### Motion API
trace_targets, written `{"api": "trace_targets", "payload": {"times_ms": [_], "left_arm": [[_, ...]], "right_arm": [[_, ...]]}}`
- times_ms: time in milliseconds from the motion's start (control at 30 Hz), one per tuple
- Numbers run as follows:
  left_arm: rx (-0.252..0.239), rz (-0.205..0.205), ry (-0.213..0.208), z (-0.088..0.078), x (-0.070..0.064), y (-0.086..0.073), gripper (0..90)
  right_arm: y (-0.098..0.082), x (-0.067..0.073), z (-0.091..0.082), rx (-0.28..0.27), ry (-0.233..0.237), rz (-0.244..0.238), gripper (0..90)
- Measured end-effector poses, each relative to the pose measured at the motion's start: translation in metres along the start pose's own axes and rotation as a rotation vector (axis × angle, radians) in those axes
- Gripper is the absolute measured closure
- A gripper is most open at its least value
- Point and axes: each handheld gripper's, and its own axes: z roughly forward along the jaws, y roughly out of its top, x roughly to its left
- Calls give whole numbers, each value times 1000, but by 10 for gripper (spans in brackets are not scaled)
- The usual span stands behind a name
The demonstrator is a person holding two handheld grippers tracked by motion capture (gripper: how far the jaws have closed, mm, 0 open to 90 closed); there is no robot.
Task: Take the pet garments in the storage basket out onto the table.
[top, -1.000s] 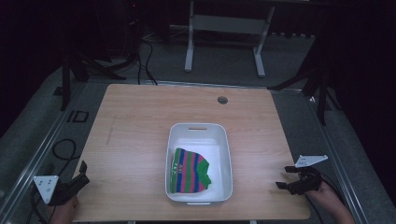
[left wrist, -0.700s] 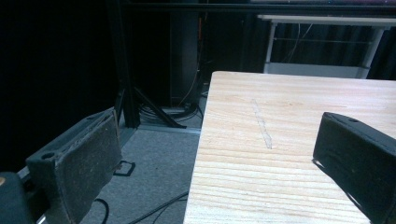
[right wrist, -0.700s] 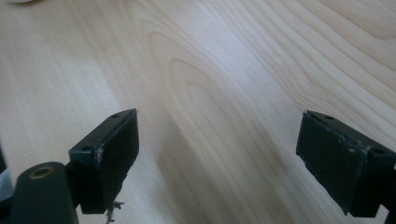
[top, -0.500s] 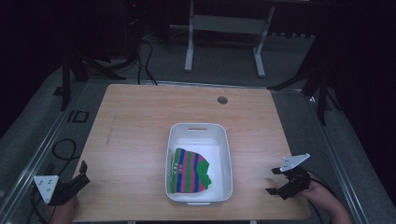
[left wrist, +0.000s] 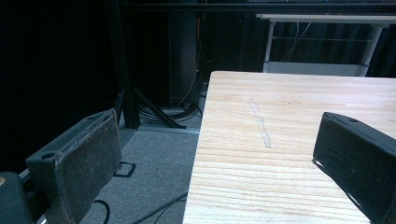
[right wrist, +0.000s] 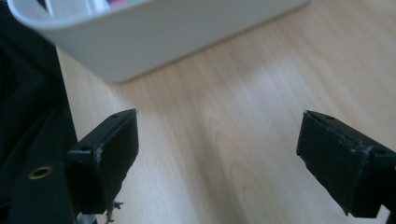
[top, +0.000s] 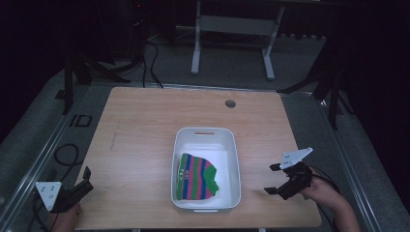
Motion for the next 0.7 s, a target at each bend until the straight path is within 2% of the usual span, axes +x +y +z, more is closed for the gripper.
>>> {"api": "trace_targets", "payload": {"times_ms": [167, 233, 267, 300, 367, 500, 533, 700], "left_arm": [[1, -2, -2, 0, 0, 0, 13], [2, -2, -2, 0, 0, 0, 13], [1, -2, -2, 0, 0, 0, 13], [1, -2, -2, 0, 0, 0, 13], [2, -1, -4, 0, 0, 0, 14], [2, -1, -6, 0, 0, 0, 14], [2, -1, -6, 0, 0, 0, 13], [2, -1, -8, 0, 0, 0, 14]], "right_arm": [[27, 2, -2, -17, 35, -20, 118], [38, 4, -1, -11, 44, -43, 106], [43, 7, 0, -2, 35, -68, 107], [48, 8, 2, 0, 30, -73, 107], [59, 10, 4, -5, 50, -77, 107], [78, 17, 11, -7, 48, -116, 107], [78, 17, 11, -7, 48, -116, 107], [102, 25, 26, 23, 70, -166, 107]]}}
